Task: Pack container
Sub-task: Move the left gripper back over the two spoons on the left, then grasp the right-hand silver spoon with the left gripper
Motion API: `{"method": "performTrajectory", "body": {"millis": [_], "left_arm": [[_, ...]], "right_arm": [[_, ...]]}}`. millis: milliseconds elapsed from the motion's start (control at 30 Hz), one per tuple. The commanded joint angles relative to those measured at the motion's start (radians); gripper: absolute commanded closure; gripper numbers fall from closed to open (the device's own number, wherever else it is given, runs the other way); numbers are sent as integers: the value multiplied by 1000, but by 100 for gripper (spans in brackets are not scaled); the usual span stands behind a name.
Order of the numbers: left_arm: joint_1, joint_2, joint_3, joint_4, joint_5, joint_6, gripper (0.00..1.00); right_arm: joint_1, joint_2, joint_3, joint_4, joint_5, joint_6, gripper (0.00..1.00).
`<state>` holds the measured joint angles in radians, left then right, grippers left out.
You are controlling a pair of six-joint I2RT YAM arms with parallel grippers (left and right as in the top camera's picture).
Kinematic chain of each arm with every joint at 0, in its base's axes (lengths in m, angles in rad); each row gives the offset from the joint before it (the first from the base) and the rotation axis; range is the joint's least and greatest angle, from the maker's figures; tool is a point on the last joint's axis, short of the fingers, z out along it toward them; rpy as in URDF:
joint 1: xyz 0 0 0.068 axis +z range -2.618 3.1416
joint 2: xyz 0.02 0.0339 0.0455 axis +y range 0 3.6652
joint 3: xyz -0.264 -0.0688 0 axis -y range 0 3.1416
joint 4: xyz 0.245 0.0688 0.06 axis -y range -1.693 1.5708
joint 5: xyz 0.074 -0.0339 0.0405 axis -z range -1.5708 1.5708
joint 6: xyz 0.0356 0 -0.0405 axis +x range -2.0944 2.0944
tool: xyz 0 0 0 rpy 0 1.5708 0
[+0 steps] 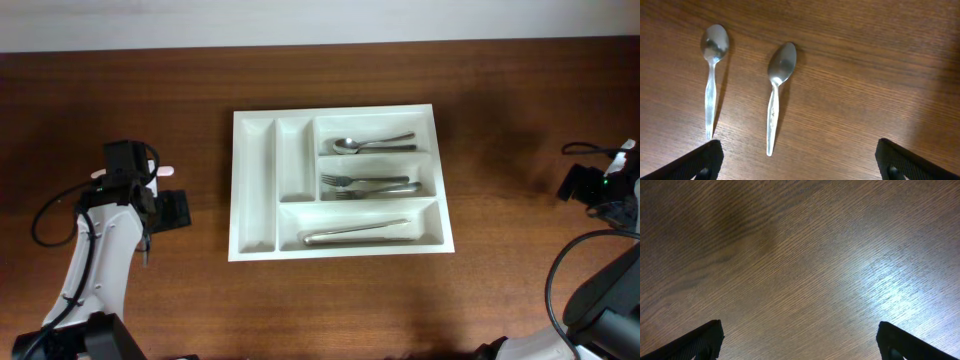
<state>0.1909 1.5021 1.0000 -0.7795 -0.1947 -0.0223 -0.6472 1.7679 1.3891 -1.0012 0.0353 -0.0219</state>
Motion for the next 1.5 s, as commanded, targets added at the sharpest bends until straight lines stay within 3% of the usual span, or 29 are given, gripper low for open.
{"method": "performTrajectory", "body": {"millis": [0, 200, 400, 1167, 1267, 1300, 1467], "left_arm": [[21, 5, -7, 14, 2, 16, 1], [104, 37, -7, 14, 155, 16, 1], [168, 102, -6, 18, 150, 55, 1], [168, 302, -6, 126, 151, 85, 0], [168, 302, -6, 135, 151, 84, 11], [168, 302, -6, 137, 151, 84, 21], [168, 302, -6, 137, 150, 84, 42]], "right_arm": [[-1, -15, 2, 0, -5, 12, 1], [-1, -15, 2, 0, -5, 12, 1], [-1, -15, 2, 0, -5, 12, 1], [-1, -15, 2, 0, -5, 12, 1], [-1, -15, 2, 0, -5, 12, 1], [-1, -15, 2, 0, -5, 12, 1], [-1, -15, 2, 0, -5, 12, 1]]}}
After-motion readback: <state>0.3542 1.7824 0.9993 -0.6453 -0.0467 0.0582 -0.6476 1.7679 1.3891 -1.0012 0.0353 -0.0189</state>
